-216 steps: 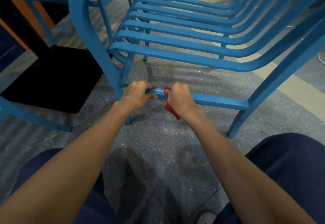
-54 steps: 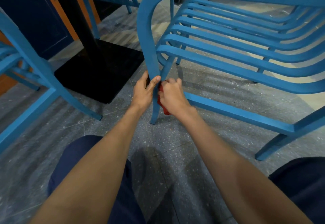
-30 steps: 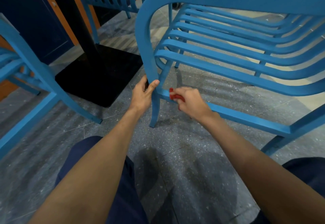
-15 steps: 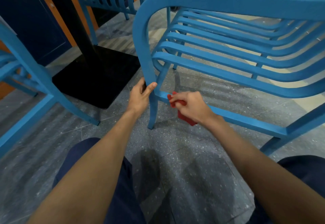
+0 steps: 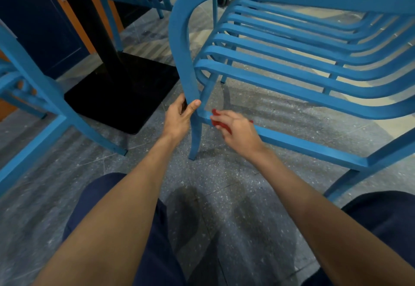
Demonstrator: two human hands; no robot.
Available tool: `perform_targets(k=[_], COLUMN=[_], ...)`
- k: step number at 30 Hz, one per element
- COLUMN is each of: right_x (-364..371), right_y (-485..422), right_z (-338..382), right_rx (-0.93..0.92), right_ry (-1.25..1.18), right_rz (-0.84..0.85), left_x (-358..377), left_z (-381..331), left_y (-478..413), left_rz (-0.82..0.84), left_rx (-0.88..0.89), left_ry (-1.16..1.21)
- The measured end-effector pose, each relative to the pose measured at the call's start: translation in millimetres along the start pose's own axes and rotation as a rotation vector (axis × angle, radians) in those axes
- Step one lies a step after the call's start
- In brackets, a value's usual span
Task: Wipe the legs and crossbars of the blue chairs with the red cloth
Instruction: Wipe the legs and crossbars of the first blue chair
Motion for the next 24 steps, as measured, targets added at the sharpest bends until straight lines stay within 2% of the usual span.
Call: perform_targets(k=[3, 8, 13, 18, 24], right_x=[-19, -9, 19, -18, -13], right_y=[13, -5, -14, 15, 1], right_z=[-19, -17, 11, -10, -11], right_rx=[0.087, 0.437, 0.254, 0.035, 0.161], right_ry=[0.032, 0.243, 0.239, 0.06, 0.021], right_rz=[-0.046, -0.115, -0.123, -0.056, -0.12], left_x=[1, -1, 0, 2, -1], left_z=[0, 0, 0, -1, 1], left_y=[1, 0, 2, 2, 1], left_rz=[-0.002, -0.021, -0.02, -0.003, -0.025], left_rx=[-0.007, -0.009, -0.005, -0.01, -0.022], left_ry=[-0.028, -0.035, -0.018, -0.016, -0.013])
Point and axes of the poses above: each hand's wrist, its own y-axis away from the middle knuckle, its own x-axis out of the palm, z = x × y, the point moved 7 cm from there along -y, towards the middle knuckle, and after that the axes turned 6 degrees about -z, right-handed, at the moved point
